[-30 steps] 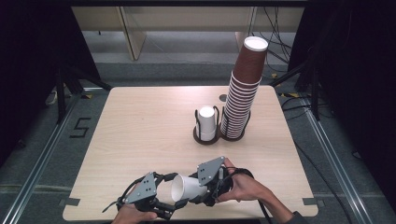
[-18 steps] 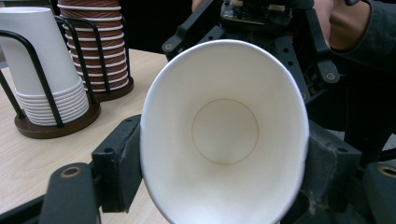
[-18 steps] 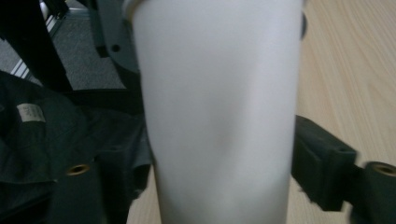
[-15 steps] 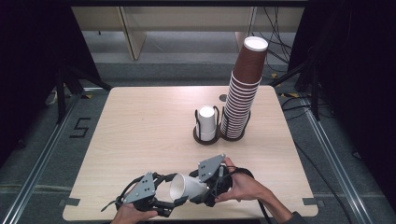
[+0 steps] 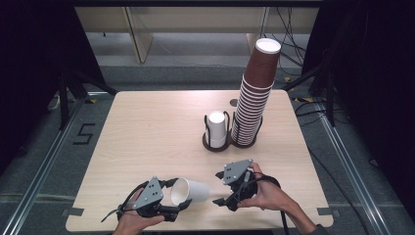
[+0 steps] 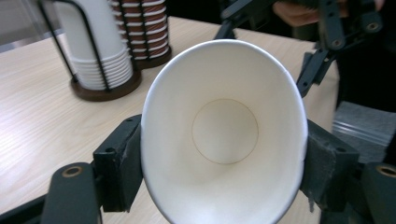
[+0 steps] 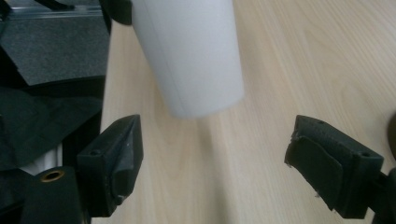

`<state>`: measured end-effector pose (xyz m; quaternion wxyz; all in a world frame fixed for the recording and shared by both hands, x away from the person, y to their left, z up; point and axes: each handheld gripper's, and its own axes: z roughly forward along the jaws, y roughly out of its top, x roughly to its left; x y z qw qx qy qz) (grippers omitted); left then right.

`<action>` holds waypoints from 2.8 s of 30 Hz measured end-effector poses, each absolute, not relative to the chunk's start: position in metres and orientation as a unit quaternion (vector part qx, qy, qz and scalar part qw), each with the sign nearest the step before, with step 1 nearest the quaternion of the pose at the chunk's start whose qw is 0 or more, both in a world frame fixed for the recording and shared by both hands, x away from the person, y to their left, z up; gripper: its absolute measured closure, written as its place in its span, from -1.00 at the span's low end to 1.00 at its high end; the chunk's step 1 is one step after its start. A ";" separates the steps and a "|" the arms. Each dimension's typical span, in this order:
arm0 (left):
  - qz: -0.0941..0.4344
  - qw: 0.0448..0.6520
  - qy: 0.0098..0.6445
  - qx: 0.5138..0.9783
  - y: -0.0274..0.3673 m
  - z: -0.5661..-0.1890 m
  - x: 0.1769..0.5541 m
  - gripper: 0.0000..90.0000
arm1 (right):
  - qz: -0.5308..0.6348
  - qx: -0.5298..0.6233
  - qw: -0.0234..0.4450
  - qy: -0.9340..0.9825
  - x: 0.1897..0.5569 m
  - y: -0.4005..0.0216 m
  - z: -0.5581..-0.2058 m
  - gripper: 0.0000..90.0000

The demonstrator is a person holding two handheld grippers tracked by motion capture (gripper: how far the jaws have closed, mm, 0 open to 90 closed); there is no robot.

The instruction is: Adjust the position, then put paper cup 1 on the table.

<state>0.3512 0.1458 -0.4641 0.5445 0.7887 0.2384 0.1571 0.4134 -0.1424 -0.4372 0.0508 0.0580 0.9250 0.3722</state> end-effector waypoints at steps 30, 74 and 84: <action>0.231 0.429 0.332 0.808 0.175 -0.434 0.403 -0.45 | 0.353 0.152 0.077 0.920 0.407 -0.208 -0.452 -0.56; 0.246 0.254 0.417 0.837 0.187 -0.419 0.551 -0.46 | 0.343 0.167 0.073 0.922 0.406 -0.224 -0.464 -0.55; 0.230 0.222 0.455 0.831 0.183 -0.420 0.569 -0.46 | 0.340 0.177 0.068 0.921 0.404 -0.225 -0.465 -0.55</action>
